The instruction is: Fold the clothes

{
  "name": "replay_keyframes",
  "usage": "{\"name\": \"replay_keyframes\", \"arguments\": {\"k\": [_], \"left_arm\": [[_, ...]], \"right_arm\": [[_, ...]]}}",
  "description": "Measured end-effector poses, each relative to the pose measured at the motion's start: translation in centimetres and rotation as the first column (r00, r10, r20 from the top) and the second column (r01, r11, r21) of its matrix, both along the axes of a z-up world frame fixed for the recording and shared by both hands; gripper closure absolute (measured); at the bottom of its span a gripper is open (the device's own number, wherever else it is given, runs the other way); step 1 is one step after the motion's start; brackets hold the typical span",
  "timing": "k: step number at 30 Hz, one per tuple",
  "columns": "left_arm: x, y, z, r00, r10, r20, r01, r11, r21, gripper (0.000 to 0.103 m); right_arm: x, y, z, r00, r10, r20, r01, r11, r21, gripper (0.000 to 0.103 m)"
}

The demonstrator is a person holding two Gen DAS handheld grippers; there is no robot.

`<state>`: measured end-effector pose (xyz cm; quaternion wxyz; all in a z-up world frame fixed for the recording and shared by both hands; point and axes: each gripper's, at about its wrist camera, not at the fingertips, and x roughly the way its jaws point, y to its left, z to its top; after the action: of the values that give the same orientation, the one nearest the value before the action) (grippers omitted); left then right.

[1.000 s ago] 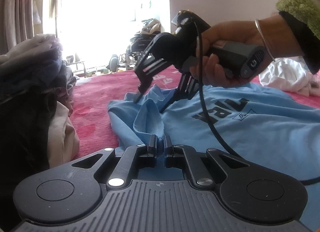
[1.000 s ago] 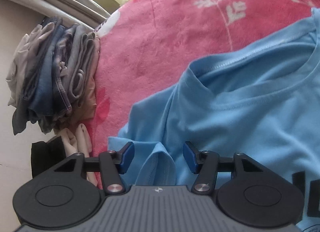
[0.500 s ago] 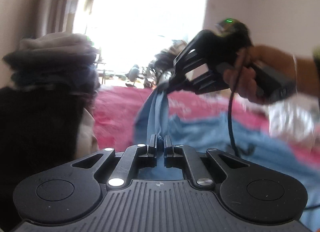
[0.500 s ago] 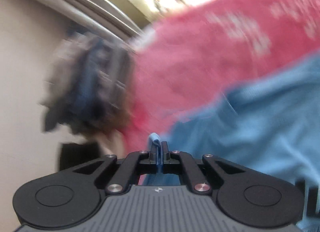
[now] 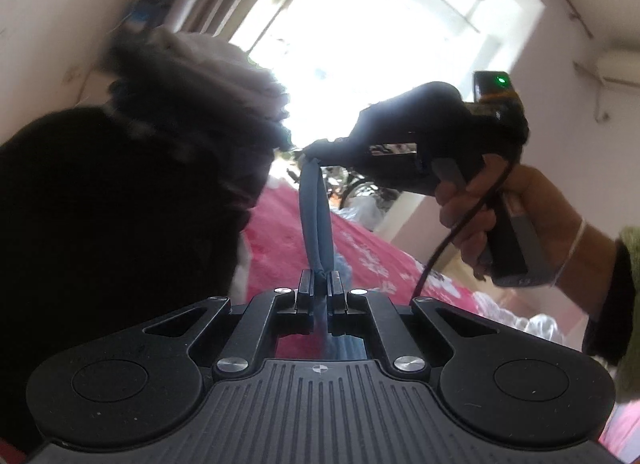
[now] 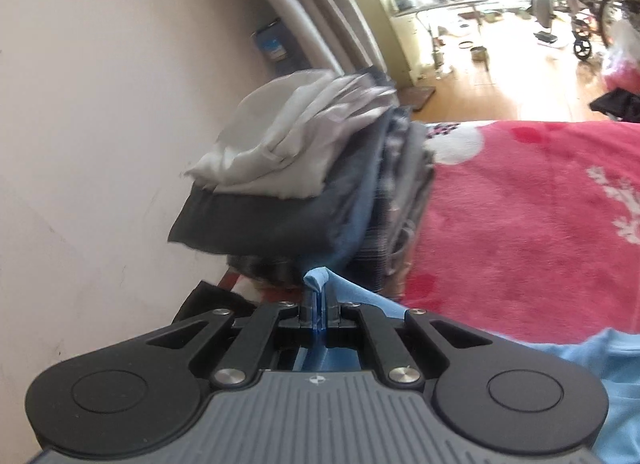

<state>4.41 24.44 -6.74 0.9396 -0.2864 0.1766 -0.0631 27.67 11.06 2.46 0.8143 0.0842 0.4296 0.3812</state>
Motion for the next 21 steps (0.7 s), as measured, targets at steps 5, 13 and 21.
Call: {"name": "replay_keyframes", "arguments": {"k": [5,13,21], "left_arm": [[0.1,1.2,-1.5,0.997,0.034,-0.074,-0.039,0.996,-0.076,0.100],[-0.6,1.9,-2.9,0.985,0.070,-0.155,-0.090,0.988,-0.123,0.101],[-1.2,1.8,-3.7,0.974,0.115,-0.198,-0.133,0.988,-0.083,0.100]], "right_arm": [[-0.1,2.0,-2.1,1.000,0.023,-0.014,-0.023,0.999,-0.035,0.100],[-0.2,4.7,-5.7,0.996,0.074,-0.053,-0.079,0.993,-0.085,0.100],[-0.2,5.7,-6.2,0.998,0.052,-0.027,-0.053,0.998,-0.045,0.050]]}}
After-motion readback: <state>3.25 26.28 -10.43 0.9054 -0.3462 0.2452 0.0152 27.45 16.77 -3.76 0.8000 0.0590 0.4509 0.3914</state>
